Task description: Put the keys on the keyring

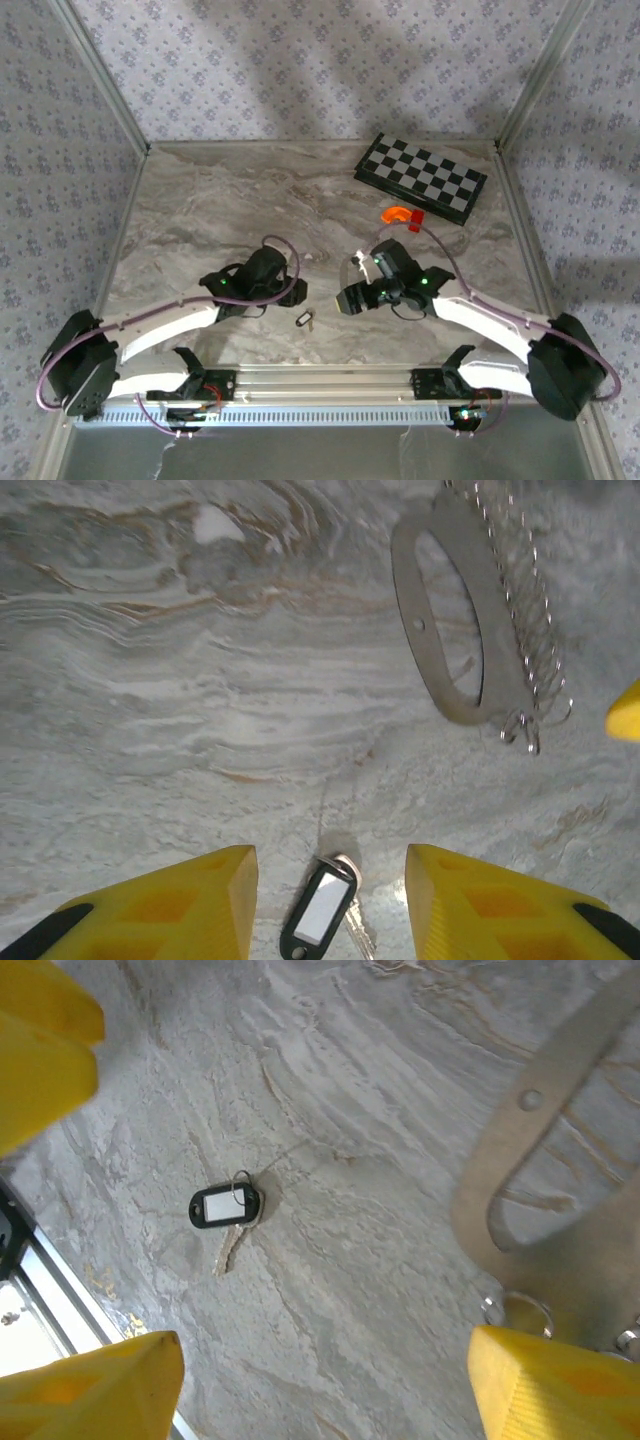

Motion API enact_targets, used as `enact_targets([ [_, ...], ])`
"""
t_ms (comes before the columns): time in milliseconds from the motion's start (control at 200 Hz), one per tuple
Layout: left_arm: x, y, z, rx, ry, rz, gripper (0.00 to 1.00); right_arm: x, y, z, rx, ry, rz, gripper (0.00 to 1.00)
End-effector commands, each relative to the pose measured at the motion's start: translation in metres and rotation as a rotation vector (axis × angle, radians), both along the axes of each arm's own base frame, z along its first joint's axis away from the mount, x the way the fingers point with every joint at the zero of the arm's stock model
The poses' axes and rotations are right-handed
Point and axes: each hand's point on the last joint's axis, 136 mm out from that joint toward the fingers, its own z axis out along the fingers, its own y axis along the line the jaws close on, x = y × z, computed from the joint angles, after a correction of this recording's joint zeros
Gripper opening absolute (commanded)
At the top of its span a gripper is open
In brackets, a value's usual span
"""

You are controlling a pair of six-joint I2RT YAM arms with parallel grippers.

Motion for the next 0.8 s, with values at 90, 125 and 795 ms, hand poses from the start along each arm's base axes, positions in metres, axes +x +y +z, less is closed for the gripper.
enact_targets([
  [90,0.008,0.018,0.015,-0.088,-0.029,0.073,0.46,0.004,0.035,-0.001,-0.090,-0.077,0.084,0.66],
  [125,0.008,0.020,0.017,-0.093,-0.037,0.076,0.46,0.005,0.038,-0.005,-0.109,-0.077,0.091,0.63],
  [795,0.006,0.054,0.016,-0.136,-0.060,0.147,0.50,-0.005,0.088,-0.051,-0.280,0.003,0.236,0.36],
])
